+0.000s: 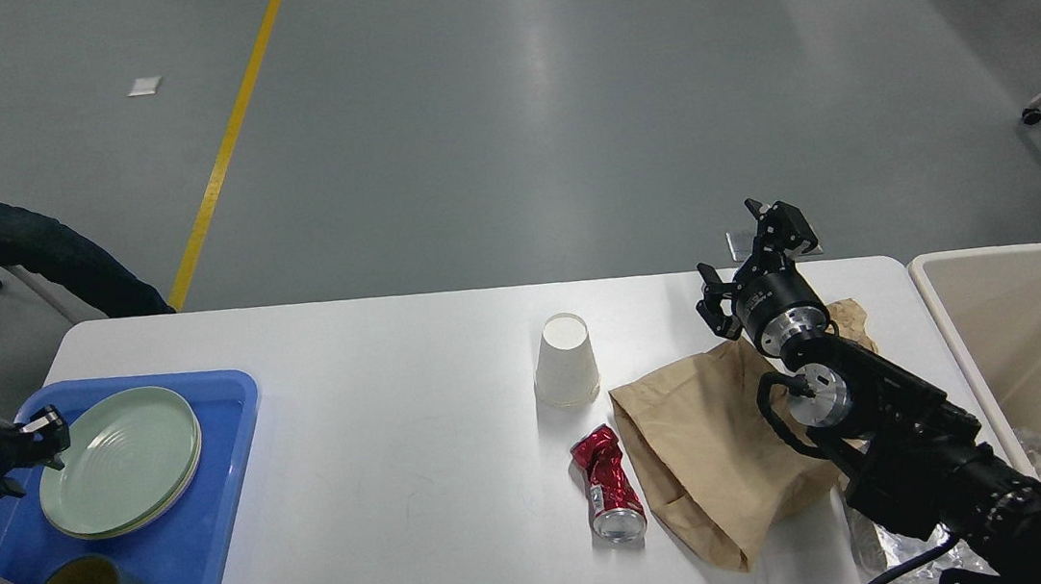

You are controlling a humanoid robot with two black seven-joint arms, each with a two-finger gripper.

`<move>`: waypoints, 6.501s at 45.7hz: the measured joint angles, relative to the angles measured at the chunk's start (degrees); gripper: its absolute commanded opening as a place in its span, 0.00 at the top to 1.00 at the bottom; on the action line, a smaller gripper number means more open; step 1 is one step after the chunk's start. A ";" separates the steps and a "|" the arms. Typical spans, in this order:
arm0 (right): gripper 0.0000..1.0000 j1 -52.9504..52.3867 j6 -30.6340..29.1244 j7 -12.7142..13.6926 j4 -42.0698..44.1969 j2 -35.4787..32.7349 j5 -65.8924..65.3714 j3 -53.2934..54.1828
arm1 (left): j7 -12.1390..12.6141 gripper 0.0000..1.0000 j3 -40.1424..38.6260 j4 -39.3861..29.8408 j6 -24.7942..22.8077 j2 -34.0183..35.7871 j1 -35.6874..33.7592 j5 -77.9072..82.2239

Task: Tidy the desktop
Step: 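Lift the green plate and set it onto the yellow plate, then release the plate and raise the left gripper above the tray, then move the right gripper up and over the brown paper bag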

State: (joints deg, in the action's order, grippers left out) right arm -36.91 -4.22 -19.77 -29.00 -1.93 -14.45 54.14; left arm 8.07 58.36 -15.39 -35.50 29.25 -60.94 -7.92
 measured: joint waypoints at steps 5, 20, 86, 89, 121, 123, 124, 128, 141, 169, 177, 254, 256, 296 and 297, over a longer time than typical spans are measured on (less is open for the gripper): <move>0.00 0.00 0.00 0.00 0.00 0.00 0.00 0.00 | 0.03 0.05 -2.12 -0.27 -0.01 -0.12 0.86 0.07; 0.00 0.00 0.00 0.00 0.00 0.00 -0.02 0.00 | 0.80 0.04 -5.60 -0.67 -0.80 -1.39 0.13 0.19; 0.00 0.00 0.00 0.00 0.00 0.00 -0.02 0.00 | -4.57 0.04 -91.20 0.10 9.40 -4.01 11.53 -1.61; 0.00 0.00 0.00 0.00 0.00 0.00 -0.02 0.00 | -5.07 0.04 -96.03 0.10 9.40 -3.95 12.36 -1.61; 0.00 0.00 0.00 0.00 0.00 0.00 -0.02 0.00 | -3.94 0.04 -97.74 0.09 10.29 -3.70 11.05 -1.03; 0.00 0.00 0.00 0.00 0.00 0.00 -0.02 0.00 | -3.92 0.04 -97.67 0.09 10.35 -3.84 11.24 -1.00; 0.00 0.00 0.00 0.00 0.00 0.00 -0.02 0.00 | -3.92 0.04 -97.64 0.09 10.38 -3.94 11.37 -0.99; 0.00 0.00 0.00 0.00 0.00 0.00 -0.02 0.00 | -3.92 0.04 -97.46 0.09 10.40 -4.51 11.80 -0.87; 0.00 0.00 0.00 0.00 0.00 0.00 -0.02 0.00 | -3.93 0.04 -95.73 0.09 10.42 -6.52 14.40 -0.78; 0.00 0.00 0.00 0.00 0.00 0.00 -0.02 0.00 | -24.98 0.04 -96.71 0.00 5.83 -8.24 19.09 -1.66; 0.00 0.00 0.00 0.00 0.01 0.00 -0.02 0.00 | -30.76 0.04 -96.66 0.00 4.90 -8.79 20.05 -1.66; 0.00 0.00 0.00 0.00 0.01 0.00 -0.03 0.00 | -44.99 0.04 -96.68 0.01 4.38 -10.09 21.39 -1.58; 0.00 0.00 0.00 0.00 0.01 0.00 -0.03 0.00 | -44.99 0.04 -96.68 0.01 4.38 -10.09 21.39 -1.58; 0.00 -5.10 0.27 0.62 0.54 -10.88 0.05 0.09 | -44.99 0.04 -96.67 0.01 4.39 -10.09 21.39 -1.57; 0.00 -4.93 0.27 0.62 0.58 -11.34 0.05 0.09 | -44.99 0.04 -96.67 0.01 4.39 -10.09 21.39 -1.58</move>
State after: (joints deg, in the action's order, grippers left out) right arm -41.84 -3.95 -19.15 -28.42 -13.27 -14.41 54.23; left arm -36.92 -38.31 -15.38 -31.11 19.16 -39.55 -9.49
